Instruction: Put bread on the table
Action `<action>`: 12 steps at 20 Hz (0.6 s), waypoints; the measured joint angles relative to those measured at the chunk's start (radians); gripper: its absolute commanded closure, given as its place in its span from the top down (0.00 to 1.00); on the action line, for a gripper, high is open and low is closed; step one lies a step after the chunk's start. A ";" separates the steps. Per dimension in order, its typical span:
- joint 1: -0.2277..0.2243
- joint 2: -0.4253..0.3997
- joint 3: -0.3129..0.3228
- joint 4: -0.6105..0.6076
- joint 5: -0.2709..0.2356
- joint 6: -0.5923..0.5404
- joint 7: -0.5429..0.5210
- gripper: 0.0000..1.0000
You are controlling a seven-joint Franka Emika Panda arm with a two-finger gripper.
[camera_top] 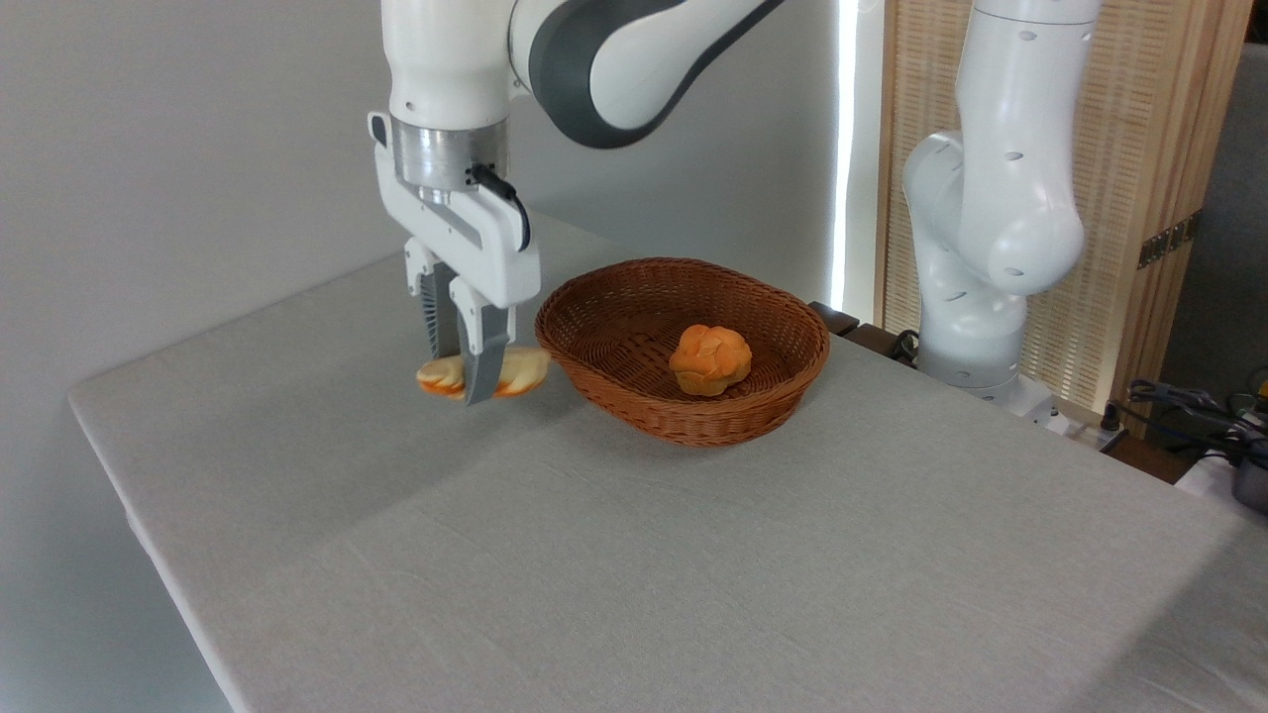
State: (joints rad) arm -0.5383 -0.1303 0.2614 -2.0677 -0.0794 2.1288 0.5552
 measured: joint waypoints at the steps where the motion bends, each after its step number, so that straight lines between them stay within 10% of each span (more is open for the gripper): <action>1: 0.000 0.013 0.002 0.000 0.000 0.022 0.000 1.00; 12: -0.018 0.130 -0.021 0.008 0.000 0.058 0.000 1.00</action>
State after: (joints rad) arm -0.5567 -0.0002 0.2401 -2.0596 -0.0793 2.1867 0.5552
